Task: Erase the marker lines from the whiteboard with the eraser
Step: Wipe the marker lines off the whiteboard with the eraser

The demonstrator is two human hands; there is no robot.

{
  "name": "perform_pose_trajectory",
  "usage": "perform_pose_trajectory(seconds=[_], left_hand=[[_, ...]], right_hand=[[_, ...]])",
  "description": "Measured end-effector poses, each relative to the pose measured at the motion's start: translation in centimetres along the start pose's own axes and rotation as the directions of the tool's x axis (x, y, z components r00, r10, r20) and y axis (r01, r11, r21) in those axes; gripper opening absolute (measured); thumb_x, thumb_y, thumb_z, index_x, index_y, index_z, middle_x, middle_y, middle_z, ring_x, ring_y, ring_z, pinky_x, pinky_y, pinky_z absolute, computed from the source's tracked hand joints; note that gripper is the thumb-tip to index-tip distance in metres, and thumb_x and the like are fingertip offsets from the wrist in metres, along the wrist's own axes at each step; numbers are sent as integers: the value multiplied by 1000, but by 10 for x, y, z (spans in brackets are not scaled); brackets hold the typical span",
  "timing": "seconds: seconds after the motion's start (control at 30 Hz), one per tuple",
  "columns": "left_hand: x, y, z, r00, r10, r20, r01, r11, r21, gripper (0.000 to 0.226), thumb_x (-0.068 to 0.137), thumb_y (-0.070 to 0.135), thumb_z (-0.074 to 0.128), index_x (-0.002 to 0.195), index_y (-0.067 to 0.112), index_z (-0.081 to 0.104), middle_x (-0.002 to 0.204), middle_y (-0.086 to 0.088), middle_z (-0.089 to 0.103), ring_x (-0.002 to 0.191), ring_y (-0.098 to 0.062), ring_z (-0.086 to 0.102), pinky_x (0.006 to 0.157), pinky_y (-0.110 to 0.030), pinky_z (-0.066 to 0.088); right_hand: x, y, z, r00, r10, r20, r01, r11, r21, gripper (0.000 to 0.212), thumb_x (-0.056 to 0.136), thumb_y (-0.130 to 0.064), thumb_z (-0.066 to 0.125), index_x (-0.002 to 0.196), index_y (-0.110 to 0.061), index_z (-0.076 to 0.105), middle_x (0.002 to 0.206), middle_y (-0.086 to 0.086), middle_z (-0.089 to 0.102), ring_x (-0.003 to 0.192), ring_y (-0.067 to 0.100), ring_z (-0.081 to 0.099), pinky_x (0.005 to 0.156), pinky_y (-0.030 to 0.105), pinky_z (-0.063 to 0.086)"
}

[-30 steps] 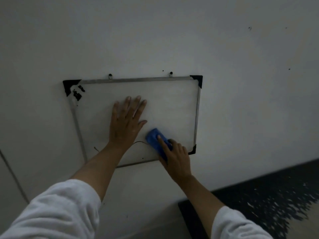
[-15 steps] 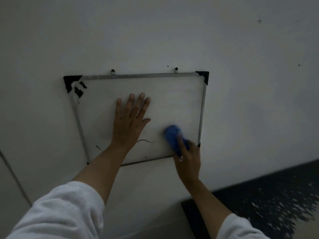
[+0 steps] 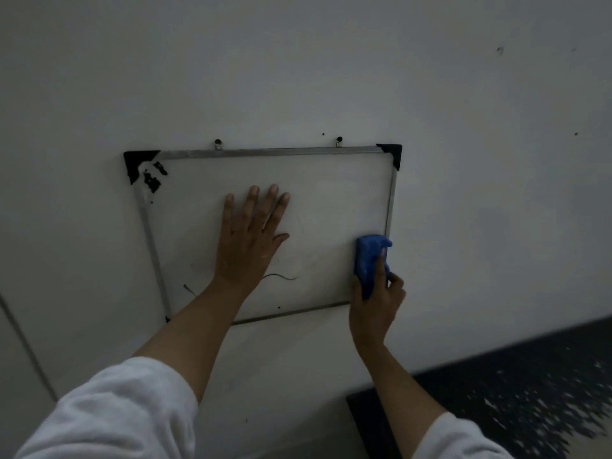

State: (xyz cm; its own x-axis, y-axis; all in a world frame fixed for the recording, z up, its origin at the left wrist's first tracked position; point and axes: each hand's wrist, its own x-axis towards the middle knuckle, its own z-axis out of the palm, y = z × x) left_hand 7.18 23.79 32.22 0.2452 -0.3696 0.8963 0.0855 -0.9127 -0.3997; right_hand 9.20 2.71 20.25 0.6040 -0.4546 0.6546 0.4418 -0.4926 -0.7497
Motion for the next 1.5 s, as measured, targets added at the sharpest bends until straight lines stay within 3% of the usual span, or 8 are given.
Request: perform_pose_trajectory(seconds=[0.17,0.43,0.67,0.87,1.07,1.23,1.43,1.5], left_hand=[[0,-1,0,1000,9,24,-9,1000,5,68,90,48,58,147,17,36,152,-7,35,138,-32,34,110,-59,29],[2,-1,-9,1000,4,24,-3,998,-65,57,95,28,57,147,16,36,153,-5,33,140,-30,33,113,-58,24],[1,-18,-17,997,56,49,-52,995,-79,59,91,11,62,145,9,37,152,-8,34,139,-29,34,114,-57,20],[-2,-19,-23,995,-22,95,22,1000,-3,65,90,30,63,145,9,37,151,-11,36,138,-30,36,112,-59,24],[-6,-22,-26,995,-31,97,32,999,-4,64,92,32,61,145,9,36,152,-9,34,139,-29,32,113,-59,20],[-8,-19,-28,990,-43,133,47,999,-25,60,96,30,54,147,9,32,154,-9,30,141,-30,28,113,-60,20],[-7,-17,-28,988,-61,145,73,995,-75,60,94,26,59,145,6,36,153,-11,32,140,-32,30,110,-62,24],[-8,-17,-28,988,-61,142,72,995,-72,60,94,26,58,145,7,35,153,-11,32,141,-32,30,111,-62,24]], right_hand=[[-17,2,-5,826,-470,312,515,853,-80,84,75,-12,78,146,-24,35,113,17,54,90,30,50,70,37,50],[33,-49,5,976,-218,-20,218,976,3,82,79,-10,74,147,-28,32,107,19,50,95,27,42,72,43,50],[11,-33,-4,581,-716,387,812,539,-222,74,75,-20,72,142,-32,43,94,10,57,73,27,47,65,33,37],[34,-74,6,825,-536,178,564,793,-231,73,79,-23,69,144,-29,38,96,15,54,75,28,48,64,37,44],[20,-53,-3,512,-758,405,856,490,-166,79,77,-23,72,145,-30,33,90,11,55,74,27,49,63,34,42],[43,-87,8,849,-511,132,528,820,-221,72,77,-24,69,144,-24,41,92,13,50,76,26,46,63,34,43],[27,-54,-2,415,-794,445,910,368,-192,73,76,-25,71,143,-28,42,88,10,56,71,26,48,63,34,40],[42,-60,-1,486,-786,382,873,420,-248,71,78,-27,67,144,-29,40,90,10,54,72,26,46,64,34,36]])
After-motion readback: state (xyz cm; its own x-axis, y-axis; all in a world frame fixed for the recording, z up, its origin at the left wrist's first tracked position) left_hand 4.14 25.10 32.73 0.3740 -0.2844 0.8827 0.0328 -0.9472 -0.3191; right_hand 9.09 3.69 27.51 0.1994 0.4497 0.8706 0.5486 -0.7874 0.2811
